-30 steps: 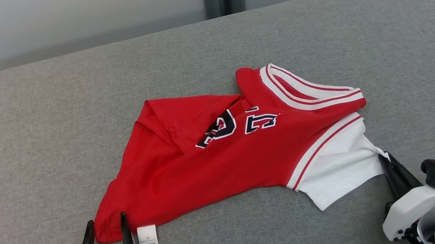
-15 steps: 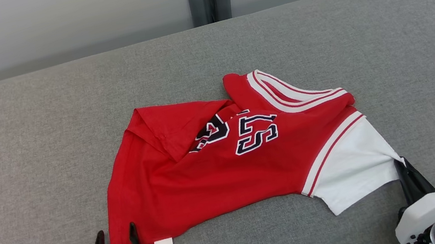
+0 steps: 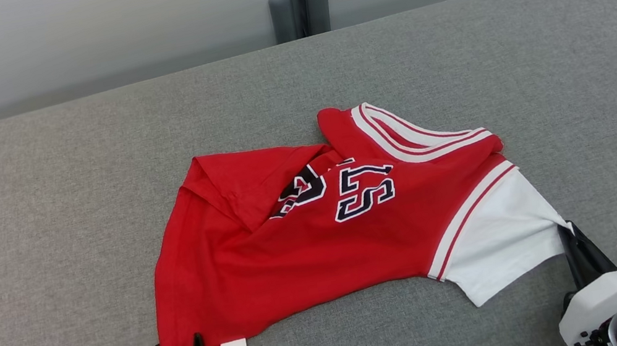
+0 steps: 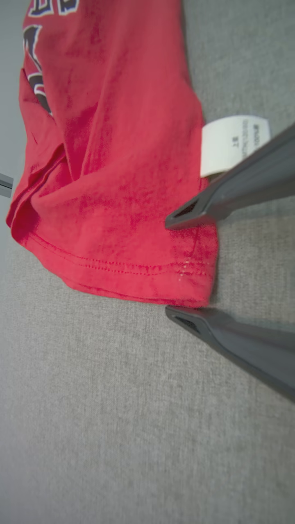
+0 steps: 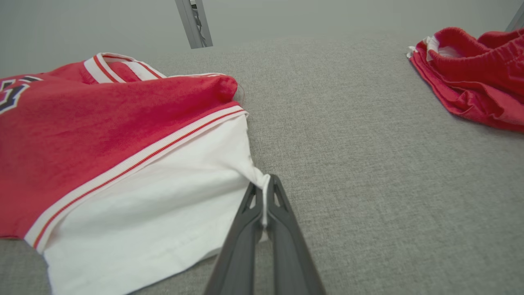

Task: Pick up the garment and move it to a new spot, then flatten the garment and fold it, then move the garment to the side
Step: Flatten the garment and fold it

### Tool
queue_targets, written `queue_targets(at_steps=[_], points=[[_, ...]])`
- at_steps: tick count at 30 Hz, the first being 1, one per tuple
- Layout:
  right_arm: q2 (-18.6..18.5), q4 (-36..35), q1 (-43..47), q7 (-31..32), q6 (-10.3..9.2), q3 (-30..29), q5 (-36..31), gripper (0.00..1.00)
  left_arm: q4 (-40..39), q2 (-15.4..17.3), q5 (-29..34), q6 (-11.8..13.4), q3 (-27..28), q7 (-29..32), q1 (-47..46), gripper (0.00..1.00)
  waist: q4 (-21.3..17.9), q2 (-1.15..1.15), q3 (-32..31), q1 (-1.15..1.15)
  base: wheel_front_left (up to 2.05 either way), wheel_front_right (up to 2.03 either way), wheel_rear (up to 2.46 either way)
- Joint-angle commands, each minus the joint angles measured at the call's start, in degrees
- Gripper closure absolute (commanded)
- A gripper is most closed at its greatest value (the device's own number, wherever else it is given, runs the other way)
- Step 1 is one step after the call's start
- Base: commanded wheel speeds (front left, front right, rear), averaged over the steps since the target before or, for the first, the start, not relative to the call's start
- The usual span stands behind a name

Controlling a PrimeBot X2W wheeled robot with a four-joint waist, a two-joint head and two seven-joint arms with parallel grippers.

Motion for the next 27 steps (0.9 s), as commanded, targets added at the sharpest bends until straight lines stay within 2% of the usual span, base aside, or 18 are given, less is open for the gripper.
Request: queue_targets(at_steps=[1,2,3,8,13,17,21,27], points=[[-0.2,-0.3,-0.5,-0.3,-0.02,0.0,-0.4,1.0,0.3,0.2,-0.4,-0.4,-0.2,0.0,-0.9,0.55,-0.1,0.0,0.0,0.0,0.0,0.0,0.0],[-0.2,-0.5,-0.4,-0.3,-0.02,0.0,-0.3,1.0,0.2,0.2,-0.3,-0.5,-0.3,0.0,-1.0,0.85,-0.1,0.0,-0.1,0.0,0.0,0.0,0.0],[-0.2,-0.6,-0.4,-0.3,-0.02,0.1,-0.1,1.0,0.1,0.2,-0.2,-0.4,-0.2,0.0,-1.1,1.0,-0.1,0.0,-0.2,0.0,0.0,0.0,0.0],[-0.1,-2.7,-0.2,-0.3,-0.02,0.6,1.5,1.0,-0.8,0.3,0.5,-1.4,0.5,0.0,-1.0,1.0,-0.1,0.0,-1.4,0.0,0.0,0.0,0.0],[-0.1,-7.3,-1.4,-0.3,-0.01,2.0,4.1,1.0,-7.6,0.3,3.4,-2.6,3.1,0.0,-2.5,1.0,0.1,0.0,-4.0,0.0,0.0,0.0,0.0],[-0.1,-10.8,-4.1,-0.3,-0.01,3.4,6.2,1.0,-12.6,0.3,6.7,-4.6,6.2,0.0,-4.5,1.0,0.2,0.0,-6.5,0.0,0.0,0.0,0.0],[-1.0,-14.2,-9.3,-0.3,-0.02,3.6,7.4,1.0,-15.7,2.2,9.8,-7.0,8.6,0.0,-10.2,1.0,0.2,0.0,-7.8,0.0,0.0,0.0,0.0],[-3.8,-17.5,-19.3,-0.3,-0.01,2.6,8.6,1.0,-16.0,6.4,12.5,-9.1,9.8,0.0,-21.4,1.0,0.6,0.0,-9.0,0.0,0.0,0.0,0.0]])
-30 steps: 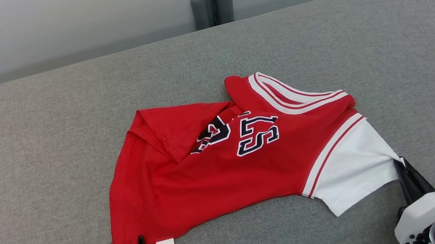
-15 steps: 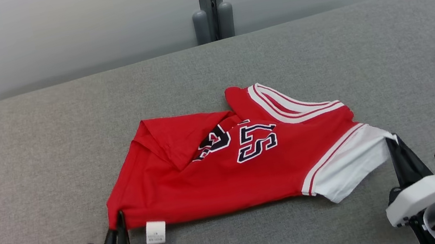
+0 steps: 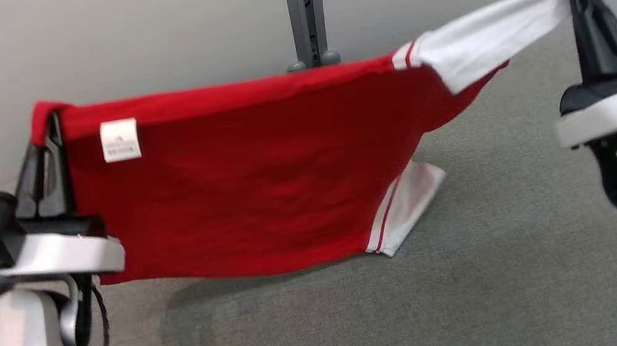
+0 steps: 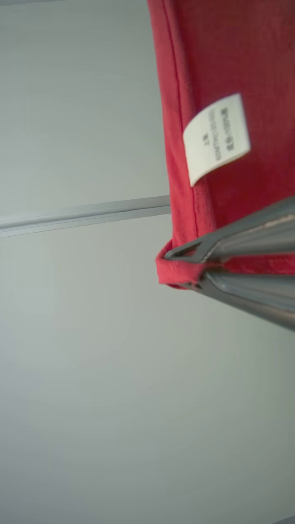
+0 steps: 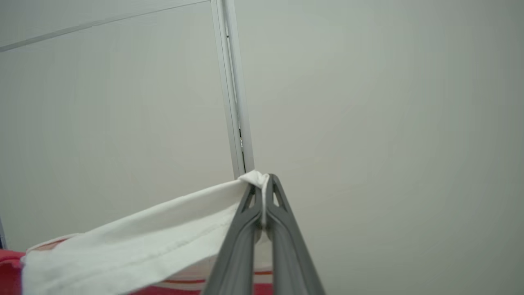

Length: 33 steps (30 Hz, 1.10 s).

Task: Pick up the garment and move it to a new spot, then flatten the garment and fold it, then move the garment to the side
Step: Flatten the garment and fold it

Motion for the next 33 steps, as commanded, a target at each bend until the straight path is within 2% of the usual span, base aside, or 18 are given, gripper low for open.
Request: queue_targets(at_steps=[1,6,12,18,21,25,29,33], points=[[-1.1,-0.6,-2.6,-0.3,0.0,-0.5,0.4,1.0,0.8,1.4,0.5,-0.4,0.3,-0.1,-3.1,1.0,0.2,0.0,-0.2,0.0,0.0,0.0,0.0],[-3.1,-1.8,-10.5,-0.3,0.0,-0.9,1.1,1.0,2.8,4.9,1.4,-1.4,-0.3,0.0,-12.0,1.0,0.5,0.0,0.3,0.0,0.0,0.0,0.0],[-4.8,-0.9,-17.3,-0.3,0.0,0.1,0.7,1.0,5.7,7.1,2.1,-2.0,-2.2,0.7,-18.7,1.0,0.9,0.0,3.3,0.0,0.0,0.0,0.0],[-7.2,5.6,-28.6,-0.3,0.0,1.7,-2.1,1.0,11.9,7.4,2.9,-2.2,-4.6,0.9,-28.6,1.0,2.3,0.0,14.3,0.0,0.0,0.0,0.0],[-8.2,7.9,-36.0,-0.3,0.0,2.1,-3.5,1.0,14.8,7.5,4.1,-1.5,-5.4,0.5,-35.1,1.0,3.0,0.0,19.9,0.0,0.0,0.0,0.0],[-8.0,10.4,-46.9,-0.3,-0.01,0.1,-6.4,1.0,17.8,8.6,4.5,-0.6,-5.0,0.1,-45.1,1.0,2.2,0.0,26.0,0.0,0.0,0.0,0.0],[-9.6,12.1,-58.3,-0.3,-0.02,-2.2,-10.9,1.0,19.3,10.3,5.6,0.7,-4.9,0.0,-57.0,1.0,1.8,0.0,31.0,0.0,0.0,0.0,0.0],[-9.9,10.1,-58.3,-0.3,-0.02,-3.7,-11.6,1.0,17.9,9.6,4.3,1.1,-4.1,0.0,-57.5,1.0,1.8,0.0,32.7,0.0,0.0,0.0,0.0]])
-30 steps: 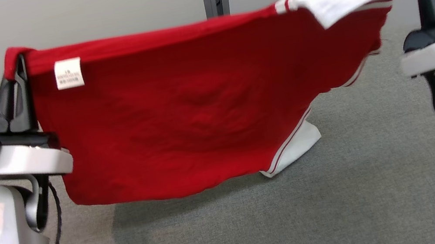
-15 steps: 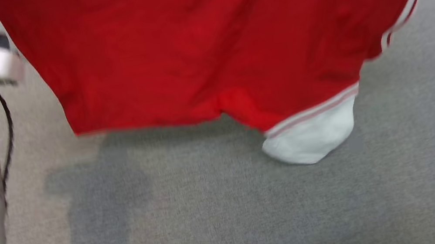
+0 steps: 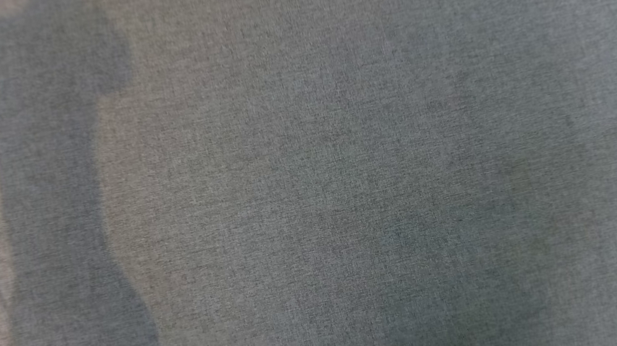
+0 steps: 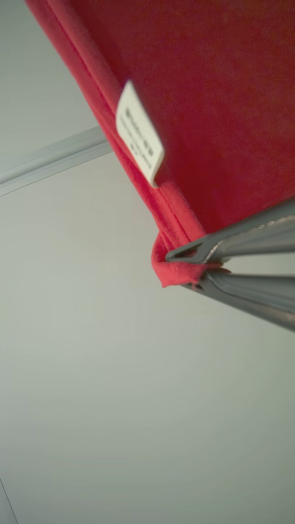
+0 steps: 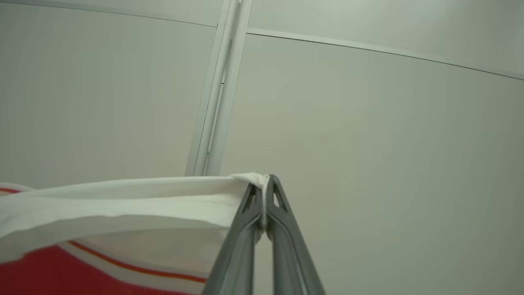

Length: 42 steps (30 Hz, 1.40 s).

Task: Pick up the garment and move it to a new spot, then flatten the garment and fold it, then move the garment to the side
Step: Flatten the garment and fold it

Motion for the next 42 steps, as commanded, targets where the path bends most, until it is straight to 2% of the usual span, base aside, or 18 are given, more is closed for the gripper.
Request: queue_targets(at_steps=[1,6,15,16,23,25,31,42], points=[[-0.7,-0.7,1.9,-0.3,-0.06,-0.3,0.3,1.0,0.3,0.2,-0.5,0.6,0.6,0.1,1.9,1.0,0.0,0.0,1.4,0.0,0.0,0.0,0.0],[-0.6,-5.0,12.3,-0.3,-0.06,1.2,3.4,1.0,0.3,-1.7,-2.8,1.0,2.3,0.0,10.8,1.0,-0.2,0.0,2.1,0.0,0.0,0.0,0.0],[1.6,-11.3,40.1,-0.3,-0.06,0.3,10.3,1.0,-0.5,-9.6,-4.7,2.0,4.5,0.0,33.0,1.0,-0.5,0.0,0.6,0.0,0.0,0.0,0.0],[1.6,-11.3,40.1,-0.3,-0.06,0.3,10.3,1.0,-0.5,-9.6,-4.7,2.0,4.5,0.0,33.0,1.0,-0.5,0.0,0.6,0.0,0.0,0.0,0.0],[4.8,-12.0,56.8,-0.3,-0.05,1.3,13.7,1.0,-0.2,-12.9,-6.2,2.6,8.1,0.0,46.6,1.0,-1.7,0.0,-4.3,0.0,0.0,0.0,0.0],[5.4,-11.8,60.4,-0.3,-0.05,1.8,14.4,1.0,0.3,-13.8,-6.9,1.9,8.9,0.0,49.9,1.0,-2.1,0.0,-6.0,0.0,0.0,0.0,0.0],[6.5,-9.7,68.9,-0.3,-0.05,2.8,14.4,1.0,0.0,-14.4,-7.6,2.0,10.5,0.0,58.6,1.0,-2.9,0.0,-12.2,0.0,0.0,0.0,0.0],[8.6,-2.8,83.1,-0.3,-0.05,5.5,12.8,1.0,1.8,-14.5,-12.7,1.8,7.2,0.0,76.2,1.0,-2.9,0.0,-26.8,0.0,0.0,0.0,0.0]])
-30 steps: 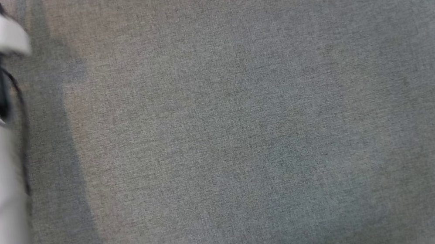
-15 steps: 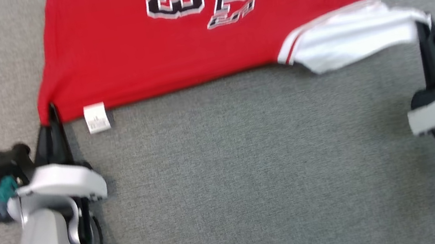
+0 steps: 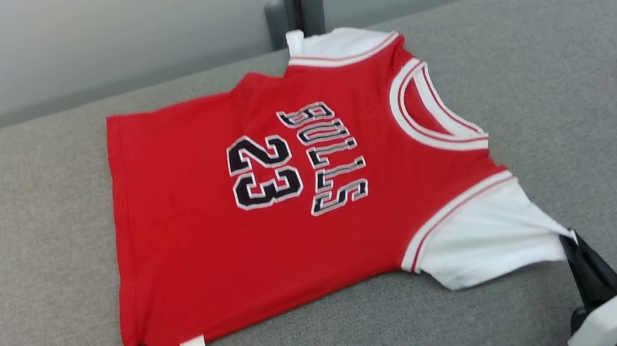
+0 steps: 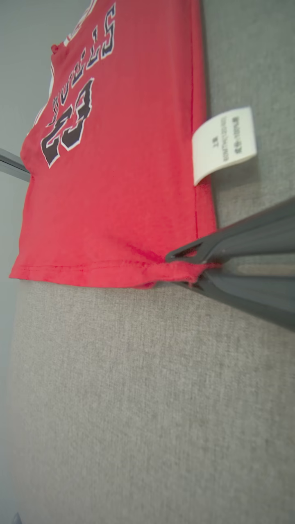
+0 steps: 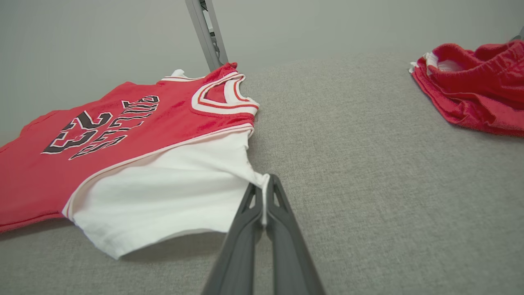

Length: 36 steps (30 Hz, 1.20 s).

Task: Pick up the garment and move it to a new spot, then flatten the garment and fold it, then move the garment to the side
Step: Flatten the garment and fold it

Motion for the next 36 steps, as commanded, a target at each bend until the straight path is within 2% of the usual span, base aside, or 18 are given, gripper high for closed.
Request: queue_targets(at_steps=[1,9,19,28,36], points=[[-0.3,0.9,2.3,-0.3,-0.04,-0.2,-0.4,1.0,0.3,0.5,-0.7,-0.1,-0.3,0.0,2.7,1.0,0.0,0.0,-5.0,0.0,0.0,0.0,0.0],[-0.8,2.2,9.4,-0.3,-0.04,0.5,-1.5,1.0,1.0,0.6,-1.1,0.3,-0.5,0.0,10.9,1.0,-0.1,0.0,-9.9,0.0,0.0,0.0,0.0],[-1.0,0.5,14.1,-0.3,-0.04,-0.5,-0.8,1.0,-1.7,0.6,-1.1,0.0,1.0,0.0,13.8,1.0,0.8,0.0,-10.5,0.0,0.0,0.0,0.0],[-0.3,-2.8,5.5,-0.3,-0.04,-0.4,-0.8,1.0,-7.9,0.5,0.1,-0.9,-1.1,0.0,7.7,1.0,2.4,0.0,-7.6,0.0,0.0,0.0,0.0],[-0.8,-0.2,-4.3,-0.3,-0.04,-1.5,-1.9,1.0,-5.3,0.4,0.7,-1.1,-3.5,0.0,-0.1,1.0,4.5,0.0,-3.3,0.0,0.0,0.0,0.0]])
